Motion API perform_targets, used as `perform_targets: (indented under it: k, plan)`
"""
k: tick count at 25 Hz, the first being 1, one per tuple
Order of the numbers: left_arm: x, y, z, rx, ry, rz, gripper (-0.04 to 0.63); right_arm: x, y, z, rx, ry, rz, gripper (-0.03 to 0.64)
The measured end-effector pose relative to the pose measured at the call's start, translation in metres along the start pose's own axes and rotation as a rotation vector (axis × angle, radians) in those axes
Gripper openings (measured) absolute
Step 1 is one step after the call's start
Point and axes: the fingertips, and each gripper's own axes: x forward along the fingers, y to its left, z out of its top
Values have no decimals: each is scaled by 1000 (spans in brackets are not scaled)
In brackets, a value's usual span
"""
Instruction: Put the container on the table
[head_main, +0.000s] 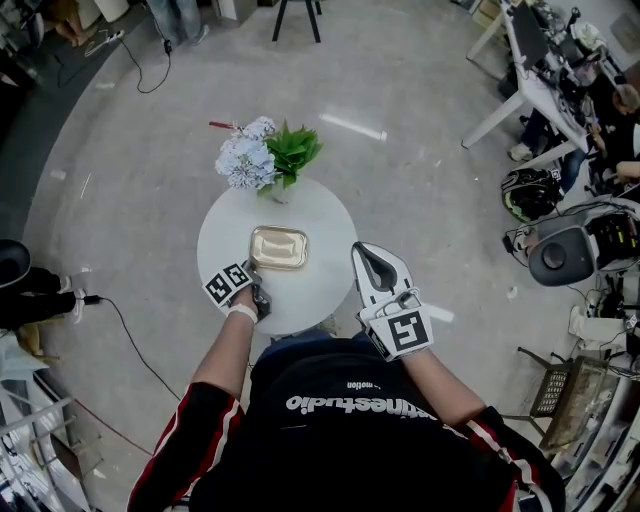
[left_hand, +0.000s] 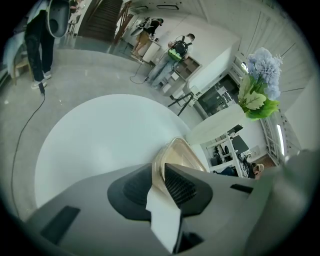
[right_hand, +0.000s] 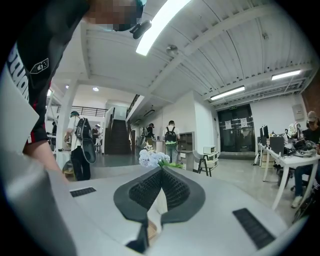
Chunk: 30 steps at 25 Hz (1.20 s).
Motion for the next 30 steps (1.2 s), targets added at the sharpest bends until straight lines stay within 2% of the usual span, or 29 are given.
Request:
perform_targets:
  k: [6,13,17,26,30]
  plan:
    - [-1,0,0,5,-3,-14,124,-2,2,4,-6,-7,-3,11]
    - [-16,-7,11,62,-46,-25,129,-2,10,13,8,-41,-2,11]
    - [-32,-17,22,149,-64,-46,129,-3,19,17,4,-39,5,11]
    - [-79,-46,41,402,-137,-86,129,-9,36,32,9,-66,-8,11]
    - [-98,-58,44,452,-156,-140,129,-11,44,37,10,-82,-11,11]
